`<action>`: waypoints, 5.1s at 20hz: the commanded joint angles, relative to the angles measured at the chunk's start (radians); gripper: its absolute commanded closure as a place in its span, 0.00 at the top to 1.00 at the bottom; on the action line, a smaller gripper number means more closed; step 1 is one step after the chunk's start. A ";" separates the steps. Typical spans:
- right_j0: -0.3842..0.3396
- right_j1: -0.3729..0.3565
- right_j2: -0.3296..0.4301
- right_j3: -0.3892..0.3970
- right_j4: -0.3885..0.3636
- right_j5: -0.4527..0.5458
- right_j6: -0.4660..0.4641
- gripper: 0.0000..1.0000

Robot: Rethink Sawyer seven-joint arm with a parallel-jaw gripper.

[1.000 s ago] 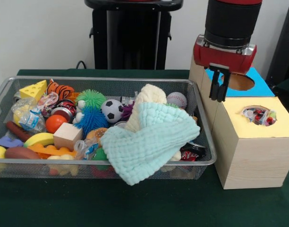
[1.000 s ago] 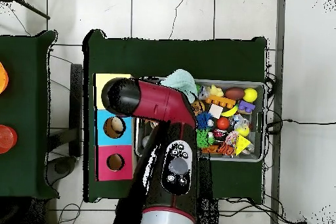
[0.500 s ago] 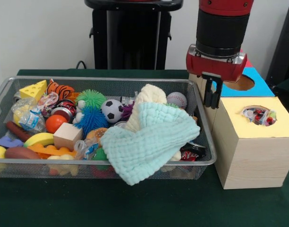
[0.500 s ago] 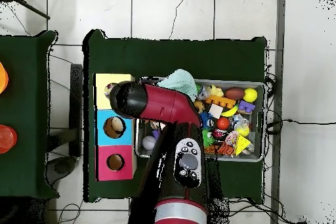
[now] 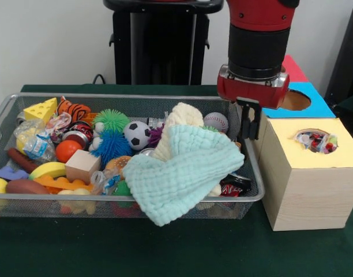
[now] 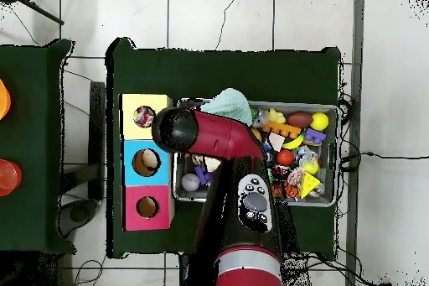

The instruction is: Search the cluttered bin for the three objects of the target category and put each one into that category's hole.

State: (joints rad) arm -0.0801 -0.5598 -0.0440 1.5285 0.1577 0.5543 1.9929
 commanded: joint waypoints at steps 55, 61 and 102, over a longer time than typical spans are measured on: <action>-0.121 0.111 0.229 -0.084 -0.248 0.016 -0.071 0.00; -0.154 0.100 0.239 -0.053 -0.247 0.018 -0.057 0.00; -0.206 0.047 0.228 -0.128 -0.260 0.195 -0.081 1.00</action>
State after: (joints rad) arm -0.2663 -0.5265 0.1324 1.4742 -0.0597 0.6005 1.9929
